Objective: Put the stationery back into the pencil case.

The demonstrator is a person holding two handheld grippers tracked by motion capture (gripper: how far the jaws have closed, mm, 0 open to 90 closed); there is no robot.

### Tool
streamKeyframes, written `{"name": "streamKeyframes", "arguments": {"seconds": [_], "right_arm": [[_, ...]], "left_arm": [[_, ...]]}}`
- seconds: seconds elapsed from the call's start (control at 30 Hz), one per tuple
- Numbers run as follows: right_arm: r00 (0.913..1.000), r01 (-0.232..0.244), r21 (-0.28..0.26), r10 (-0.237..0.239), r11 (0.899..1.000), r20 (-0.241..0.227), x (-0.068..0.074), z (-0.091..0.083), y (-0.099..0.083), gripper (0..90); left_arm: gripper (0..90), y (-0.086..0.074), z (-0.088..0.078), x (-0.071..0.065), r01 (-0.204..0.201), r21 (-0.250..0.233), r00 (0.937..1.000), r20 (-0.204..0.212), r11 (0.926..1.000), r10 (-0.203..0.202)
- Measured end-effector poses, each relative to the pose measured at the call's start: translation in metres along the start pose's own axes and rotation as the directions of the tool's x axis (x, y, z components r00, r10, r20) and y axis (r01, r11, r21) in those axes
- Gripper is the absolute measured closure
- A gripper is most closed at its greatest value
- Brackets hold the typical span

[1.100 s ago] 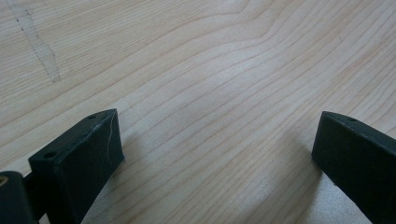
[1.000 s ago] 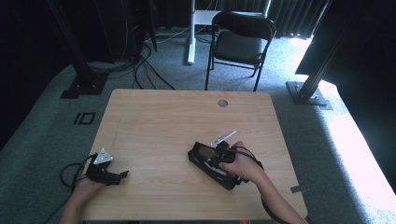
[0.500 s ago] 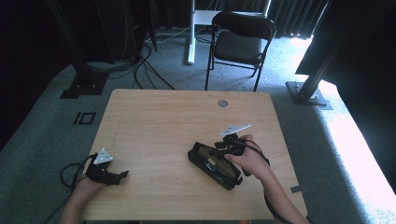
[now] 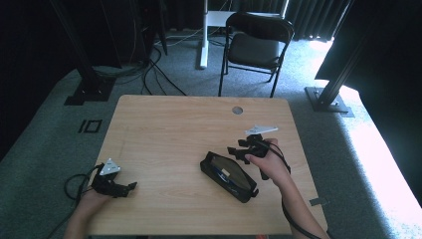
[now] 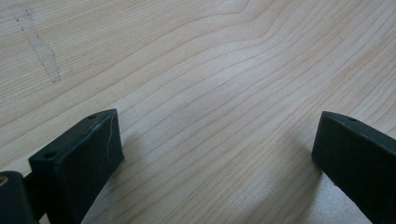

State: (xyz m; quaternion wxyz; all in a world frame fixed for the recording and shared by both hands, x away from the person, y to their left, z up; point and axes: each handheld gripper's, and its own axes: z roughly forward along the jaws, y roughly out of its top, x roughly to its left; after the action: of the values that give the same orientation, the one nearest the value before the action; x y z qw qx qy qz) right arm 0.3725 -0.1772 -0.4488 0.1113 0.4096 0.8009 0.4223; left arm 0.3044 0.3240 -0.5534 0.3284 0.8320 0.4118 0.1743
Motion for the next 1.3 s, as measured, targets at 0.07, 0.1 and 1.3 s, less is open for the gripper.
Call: {"name": "streamKeyframes", "arguments": {"seconds": [0.07,0.1,1.3], "right_arm": [[0.9997,-0.009,-0.011,0.009,1.0,0.022,-0.006,0.0,-0.001,39.8],[0.9996,-0.007,-0.008,0.007,1.0,0.027,-0.008,0.0,-0.002,39.2],[0.9173,-0.224,-0.075,0.236,0.972,0.32,-0.079,-0.016,-0.085,27.7]], "left_arm": [[2.1,0.0,0.0,0.0,-0.001,0.0,1.0,0.0,1.0,0.001],[2.1,0.0,0.0,0.0,-0.001,0.0,1.0,0.0,1.0,0.001],[2.1,0.0,0.0,0.0,-0.001,0.0,1.0,0.0,1.0,0.001]]}}
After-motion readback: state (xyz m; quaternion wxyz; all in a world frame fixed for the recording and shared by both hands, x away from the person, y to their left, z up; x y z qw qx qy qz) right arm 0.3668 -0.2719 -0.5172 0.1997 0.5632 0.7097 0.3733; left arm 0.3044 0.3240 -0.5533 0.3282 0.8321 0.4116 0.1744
